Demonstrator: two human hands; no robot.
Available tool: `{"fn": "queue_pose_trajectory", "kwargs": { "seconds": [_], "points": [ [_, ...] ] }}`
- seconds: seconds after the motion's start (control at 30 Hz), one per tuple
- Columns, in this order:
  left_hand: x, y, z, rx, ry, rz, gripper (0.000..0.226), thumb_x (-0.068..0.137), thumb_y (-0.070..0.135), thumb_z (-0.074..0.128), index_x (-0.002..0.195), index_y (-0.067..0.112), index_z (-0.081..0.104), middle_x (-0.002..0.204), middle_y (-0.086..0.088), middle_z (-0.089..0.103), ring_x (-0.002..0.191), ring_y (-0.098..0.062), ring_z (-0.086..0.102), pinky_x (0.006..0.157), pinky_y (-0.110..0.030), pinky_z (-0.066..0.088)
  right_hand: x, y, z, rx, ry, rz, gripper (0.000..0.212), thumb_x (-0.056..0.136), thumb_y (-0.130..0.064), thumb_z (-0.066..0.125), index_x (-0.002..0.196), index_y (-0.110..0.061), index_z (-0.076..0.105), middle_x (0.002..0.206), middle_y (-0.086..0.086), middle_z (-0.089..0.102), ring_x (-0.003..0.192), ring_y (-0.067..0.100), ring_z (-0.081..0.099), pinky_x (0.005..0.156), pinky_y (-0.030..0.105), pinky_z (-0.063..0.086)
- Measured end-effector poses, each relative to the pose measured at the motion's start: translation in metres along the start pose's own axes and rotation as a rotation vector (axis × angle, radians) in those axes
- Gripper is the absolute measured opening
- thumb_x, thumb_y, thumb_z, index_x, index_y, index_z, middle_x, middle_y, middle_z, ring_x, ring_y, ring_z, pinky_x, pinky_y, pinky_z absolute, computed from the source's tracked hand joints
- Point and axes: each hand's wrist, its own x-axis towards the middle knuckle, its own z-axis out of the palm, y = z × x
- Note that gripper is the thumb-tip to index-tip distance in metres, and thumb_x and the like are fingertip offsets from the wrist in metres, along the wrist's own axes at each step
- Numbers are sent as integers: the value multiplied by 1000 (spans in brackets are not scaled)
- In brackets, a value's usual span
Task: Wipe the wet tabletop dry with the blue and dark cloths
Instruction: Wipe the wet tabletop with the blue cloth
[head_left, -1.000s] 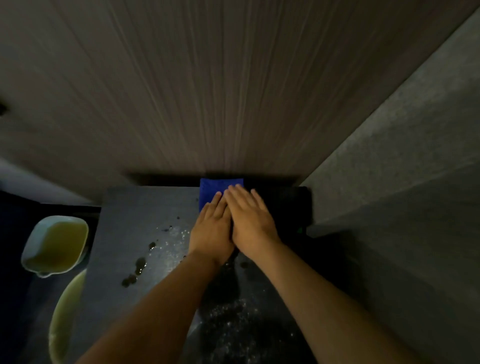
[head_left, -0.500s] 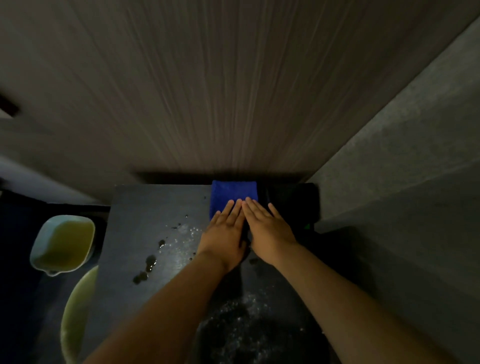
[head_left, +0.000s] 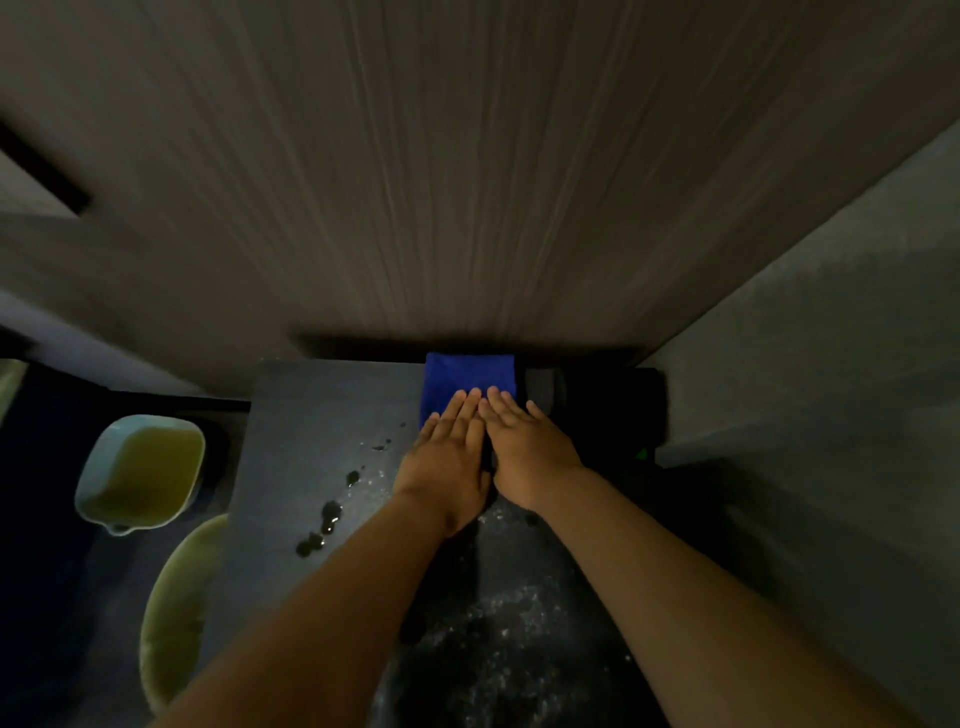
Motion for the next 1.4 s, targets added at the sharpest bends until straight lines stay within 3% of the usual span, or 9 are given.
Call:
{"fn": "queue_pose_trajectory", "kwargs": {
  "seconds": [0.77,1.4],
  "points": [
    [-50,-137,-24,-154,54,-101,61,104,35,25,153,13,-4,162,-4,-7,148,-13,-7,119,-28,0,63,-139,-20,-54,-95,-65,66,101,-26,36,155,-13,0,163,5,-6,150,17,-3,122,36,0],
    [-61,-176,-35,-298,23,-134,66,102,34,32,153,16,-6,162,-2,-6,148,-12,-6,117,-26,-1,79,-182,-23,-74,-141,-26,72,100,-28,42,155,-15,-3,163,5,-8,150,19,-6,121,40,-1]
  ]
}}
